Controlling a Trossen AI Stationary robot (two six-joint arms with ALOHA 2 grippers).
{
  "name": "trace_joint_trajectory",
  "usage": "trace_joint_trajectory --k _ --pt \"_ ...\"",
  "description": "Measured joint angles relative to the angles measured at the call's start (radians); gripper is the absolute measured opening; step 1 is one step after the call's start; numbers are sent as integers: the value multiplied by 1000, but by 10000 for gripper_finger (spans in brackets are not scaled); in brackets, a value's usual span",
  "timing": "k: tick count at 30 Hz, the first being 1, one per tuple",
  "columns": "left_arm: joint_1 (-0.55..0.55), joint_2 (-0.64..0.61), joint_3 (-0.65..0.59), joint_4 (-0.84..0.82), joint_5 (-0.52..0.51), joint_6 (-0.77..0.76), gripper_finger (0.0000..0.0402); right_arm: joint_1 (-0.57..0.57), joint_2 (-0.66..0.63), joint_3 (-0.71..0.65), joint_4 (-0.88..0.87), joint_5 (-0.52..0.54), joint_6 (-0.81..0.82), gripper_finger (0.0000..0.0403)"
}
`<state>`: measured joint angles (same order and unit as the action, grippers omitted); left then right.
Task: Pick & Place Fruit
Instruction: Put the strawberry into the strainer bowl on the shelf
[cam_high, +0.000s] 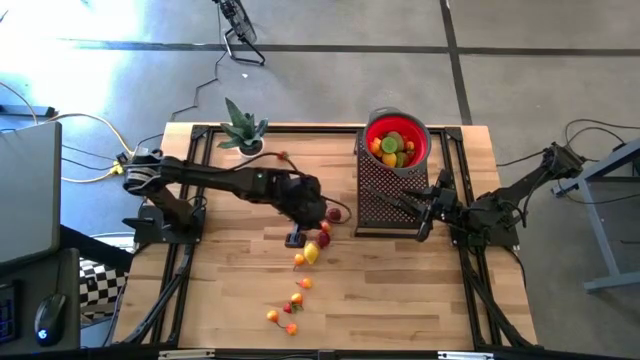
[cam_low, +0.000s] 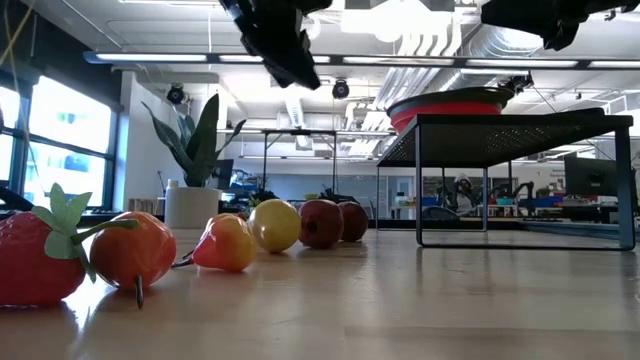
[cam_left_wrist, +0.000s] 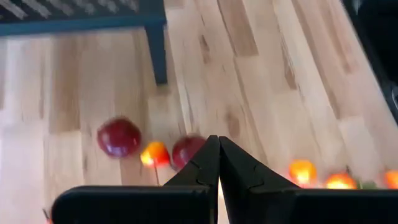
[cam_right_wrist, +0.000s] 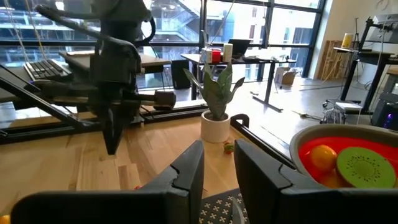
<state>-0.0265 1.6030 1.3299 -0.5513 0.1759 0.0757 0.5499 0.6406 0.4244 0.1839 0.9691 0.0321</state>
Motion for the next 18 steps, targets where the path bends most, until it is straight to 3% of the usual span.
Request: trace_joint_trajectory --k 9,18 --pt "-15 -174 -261 125 -20 -137 1 -2 0 0 21 0 -2 81" --pt "-153 -252 -343 138 -110 -248 1 -2 -1 0 40 -3 2 81"
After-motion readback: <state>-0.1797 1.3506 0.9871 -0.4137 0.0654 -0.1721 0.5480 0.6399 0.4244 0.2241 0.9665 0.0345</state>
